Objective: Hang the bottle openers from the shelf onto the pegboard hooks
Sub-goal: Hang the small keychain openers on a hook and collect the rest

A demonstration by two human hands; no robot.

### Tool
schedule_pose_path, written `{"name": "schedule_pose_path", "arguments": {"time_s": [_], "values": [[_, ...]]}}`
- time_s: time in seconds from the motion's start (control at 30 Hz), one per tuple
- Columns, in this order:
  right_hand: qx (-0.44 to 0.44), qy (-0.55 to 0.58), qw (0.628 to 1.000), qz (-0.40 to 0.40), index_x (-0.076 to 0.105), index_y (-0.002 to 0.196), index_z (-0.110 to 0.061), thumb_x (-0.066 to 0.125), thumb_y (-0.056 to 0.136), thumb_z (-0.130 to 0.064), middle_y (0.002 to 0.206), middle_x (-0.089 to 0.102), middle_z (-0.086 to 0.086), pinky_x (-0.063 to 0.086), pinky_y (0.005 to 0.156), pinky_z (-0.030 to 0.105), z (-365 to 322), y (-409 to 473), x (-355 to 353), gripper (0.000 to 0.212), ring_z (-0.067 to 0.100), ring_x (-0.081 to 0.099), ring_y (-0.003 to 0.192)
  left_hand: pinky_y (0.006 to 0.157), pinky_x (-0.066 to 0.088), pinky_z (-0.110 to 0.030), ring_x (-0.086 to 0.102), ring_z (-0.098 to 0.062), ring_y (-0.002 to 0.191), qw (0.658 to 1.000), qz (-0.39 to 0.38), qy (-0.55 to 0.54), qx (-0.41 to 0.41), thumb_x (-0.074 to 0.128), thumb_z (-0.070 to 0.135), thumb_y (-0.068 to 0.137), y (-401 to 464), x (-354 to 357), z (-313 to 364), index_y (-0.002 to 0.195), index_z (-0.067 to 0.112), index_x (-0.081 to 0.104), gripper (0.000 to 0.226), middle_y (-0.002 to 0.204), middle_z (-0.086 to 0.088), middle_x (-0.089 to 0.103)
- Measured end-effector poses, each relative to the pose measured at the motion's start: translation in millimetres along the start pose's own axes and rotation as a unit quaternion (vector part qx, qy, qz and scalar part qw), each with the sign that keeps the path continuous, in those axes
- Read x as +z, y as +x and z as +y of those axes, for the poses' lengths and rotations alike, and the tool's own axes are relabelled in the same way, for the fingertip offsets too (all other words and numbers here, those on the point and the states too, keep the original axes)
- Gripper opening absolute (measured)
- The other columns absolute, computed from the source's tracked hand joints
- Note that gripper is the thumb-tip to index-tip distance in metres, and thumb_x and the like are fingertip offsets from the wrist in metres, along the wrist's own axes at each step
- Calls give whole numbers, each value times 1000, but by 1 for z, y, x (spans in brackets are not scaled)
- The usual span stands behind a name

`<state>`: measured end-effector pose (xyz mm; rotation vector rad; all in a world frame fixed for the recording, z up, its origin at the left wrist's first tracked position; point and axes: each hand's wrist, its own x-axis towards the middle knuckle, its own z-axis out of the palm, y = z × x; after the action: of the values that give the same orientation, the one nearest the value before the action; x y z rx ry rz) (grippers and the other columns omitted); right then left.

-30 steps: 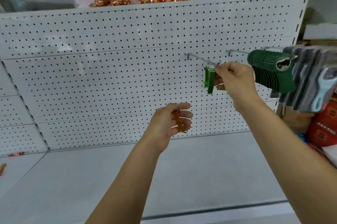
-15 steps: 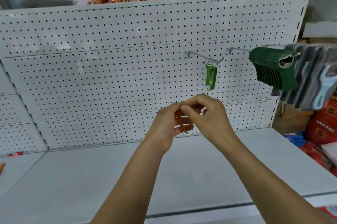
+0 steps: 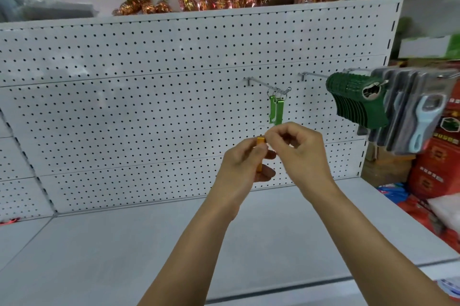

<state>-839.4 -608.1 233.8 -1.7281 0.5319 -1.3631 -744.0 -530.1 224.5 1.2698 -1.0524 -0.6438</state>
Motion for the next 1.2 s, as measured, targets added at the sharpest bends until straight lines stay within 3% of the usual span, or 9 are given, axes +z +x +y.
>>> {"name": "schedule_pose_path", "arguments": {"time_s": [0.17,0.3,0.43,0.77,0.83,0.9,0.97,1.07,1.2], "values": [[30,49,998,36,67,74,-9,64,86,-9,52,57,-11,40,50,14,-15,23,-18,13,4,48,50,77,57,-33,66,-10,68,995,-1,91,47,52,21,98,-2,11,-1,109,24,63,16,96,-4,70],[45,52,996,50,66,71,-13,64,87,-13,60,57,2,39,51,21,-26,43,-27,16,8,47,50,72,52,-25,65,-4,73,974,10,214,67,54,30,96,-2,11,-12,120,29,60,25,94,10,66],[61,31,996,51,65,71,-13,63,87,-13,63,58,2,39,51,22,-27,57,-30,16,7,47,48,80,50,-26,57,-1,77,945,26,316,82,52,36,95,-7,6,-19,124,33,57,30,93,21,61],[88,-13,996,31,66,81,-7,61,89,-16,73,62,3,40,50,21,-9,60,-28,13,6,52,51,86,49,-28,56,-1,97,915,56,389,86,49,40,97,-19,-7,-37,129,34,53,33,108,19,60],[74,-15,996,36,65,83,-13,59,91,-20,78,65,-1,43,52,15,-4,49,-26,13,3,56,57,89,49,-30,53,-1,105,908,65,405,91,47,42,97,-22,-10,-43,132,34,51,35,114,18,59],[43,-41,997,44,63,85,-20,57,93,-21,82,65,-8,45,64,16,6,28,-20,10,3,59,70,93,46,-30,48,-4,115,895,77,428,100,44,45,98,-29,-15,-49,135,32,48,40,124,16,56],[17,-94,995,31,63,97,-22,56,93,-23,94,65,-13,44,78,21,22,0,-10,8,2,59,88,99,42,-29,44,-7,122,880,92,452,113,40,49,97,-39,-23,-57,137,29,47,45,131,13,54],[2,-181,983,-30,56,122,-28,54,95,-30,121,58,-17,39,94,27,47,-50,13,27,3,51,115,101,35,-27,45,-12,124,858,117,483,127,34,52,96,-58,-43,-72,137,26,47,51,133,8,54],[-27,-253,961,-105,51,129,-30,51,96,-32,126,53,-18,34,98,25,65,-108,52,33,0,44,117,101,33,-26,48,-12,120,850,142,497,106,34,53,97,-91,-80,-94,136,25,48,51,131,7,57]]}}
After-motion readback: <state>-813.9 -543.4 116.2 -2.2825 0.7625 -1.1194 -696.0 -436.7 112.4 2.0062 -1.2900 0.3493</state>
